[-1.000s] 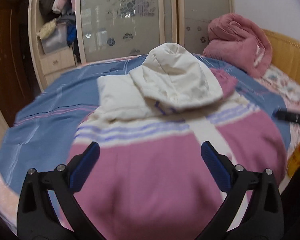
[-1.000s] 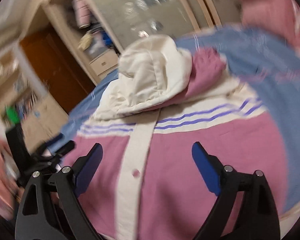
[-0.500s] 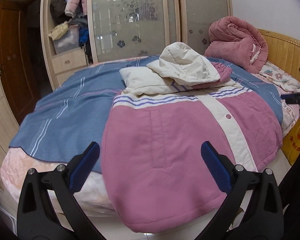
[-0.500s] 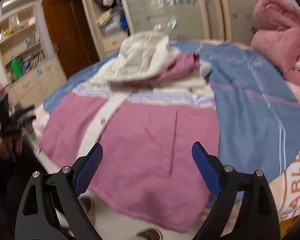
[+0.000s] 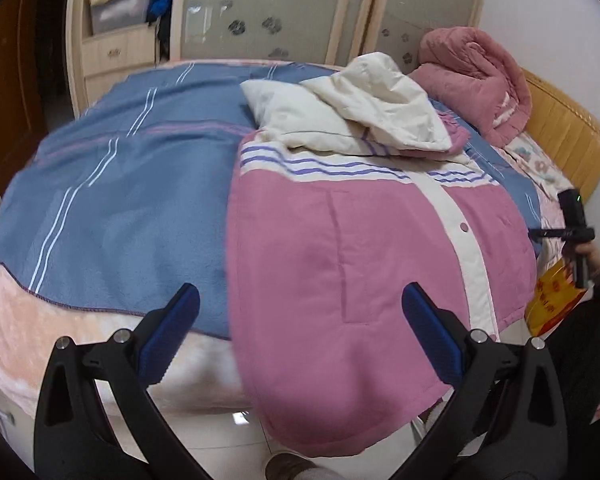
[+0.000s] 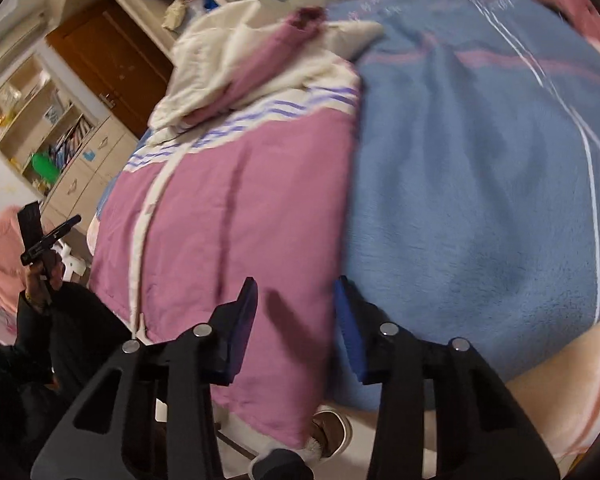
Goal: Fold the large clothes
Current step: 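Move both tools to the pink jacket hem hanging off the bed, then grasp the pink hem with the left tool while the right tool grasps it too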
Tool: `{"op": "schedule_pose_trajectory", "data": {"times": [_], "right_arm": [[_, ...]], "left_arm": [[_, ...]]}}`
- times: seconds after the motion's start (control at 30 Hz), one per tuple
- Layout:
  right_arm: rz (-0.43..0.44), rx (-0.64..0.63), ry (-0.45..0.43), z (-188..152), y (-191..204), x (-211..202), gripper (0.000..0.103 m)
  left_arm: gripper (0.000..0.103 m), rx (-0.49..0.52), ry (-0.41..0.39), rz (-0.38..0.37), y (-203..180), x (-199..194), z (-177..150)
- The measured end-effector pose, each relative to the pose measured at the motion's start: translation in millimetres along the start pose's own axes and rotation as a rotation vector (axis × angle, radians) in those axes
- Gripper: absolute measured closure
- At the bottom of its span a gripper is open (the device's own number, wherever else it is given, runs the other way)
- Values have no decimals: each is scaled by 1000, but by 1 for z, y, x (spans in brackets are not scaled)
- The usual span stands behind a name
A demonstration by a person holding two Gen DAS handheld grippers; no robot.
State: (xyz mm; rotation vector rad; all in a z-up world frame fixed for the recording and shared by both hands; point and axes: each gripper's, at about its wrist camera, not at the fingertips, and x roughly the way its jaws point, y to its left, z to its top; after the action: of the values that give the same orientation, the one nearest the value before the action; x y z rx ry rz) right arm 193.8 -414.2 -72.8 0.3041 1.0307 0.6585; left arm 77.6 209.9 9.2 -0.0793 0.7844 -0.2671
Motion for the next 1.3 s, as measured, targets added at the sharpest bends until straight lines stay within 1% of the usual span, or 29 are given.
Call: {"op": "schedule_pose_trajectory", "data": {"times": [0.03, 0.17, 0.2, 0.23, 0.27, 0.33, 0.37, 0.6, 0.67, 0.77, 0.93, 1.03, 1.1, 1.2, 1.3], "right_arm": [[13, 5, -2, 0, -3, -1, 70], [52, 27, -11, -2, -8, -6, 69], [69, 31, -4, -3, -8, -5, 68], [114, 47, 18, -4, -10, -1, 68], [167, 63, 64, -8, -11, 9, 67], [203, 47, 110, -13, -9, 19, 66], [221, 48, 119, -14, -8, 21, 65], [357, 84, 131, -22, -17, 22, 65], [369, 83, 133, -23, -15, 22, 65], [403, 82, 146, -24, -11, 23, 65], [453, 75, 165, -23, -5, 27, 65], [488, 72, 193, -24, 0, 29, 65], [484, 63, 216, -26, 2, 31, 65], [499, 70, 240, -26, 4, 36, 65], [518, 63, 252, -26, 9, 36, 65]], "left_arm": [[2, -10, 10, -6, 6, 2, 1], [2, -22, 74, -8, 24, 14, -2], [2, -26, 94, -24, 29, 16, -4], [2, -28, 115, -50, 32, 19, -6], [2, -26, 133, -66, 35, 22, -7], [2, -18, 163, -92, 39, 28, -10], [2, -17, 184, -106, 42, 32, -12], [2, -7, 297, -159, 55, 57, -25], [2, -10, 313, -178, 56, 61, -27], [2, 15, 326, -201, 56, 68, -28], [2, 17, 320, -262, 58, 68, -29], [2, 28, 323, -302, 52, 66, -30], [2, 41, 335, -329, 47, 66, -31], [2, 63, 362, -339, 41, 70, -34], [2, 54, 376, -370, 40, 73, -36]]}}
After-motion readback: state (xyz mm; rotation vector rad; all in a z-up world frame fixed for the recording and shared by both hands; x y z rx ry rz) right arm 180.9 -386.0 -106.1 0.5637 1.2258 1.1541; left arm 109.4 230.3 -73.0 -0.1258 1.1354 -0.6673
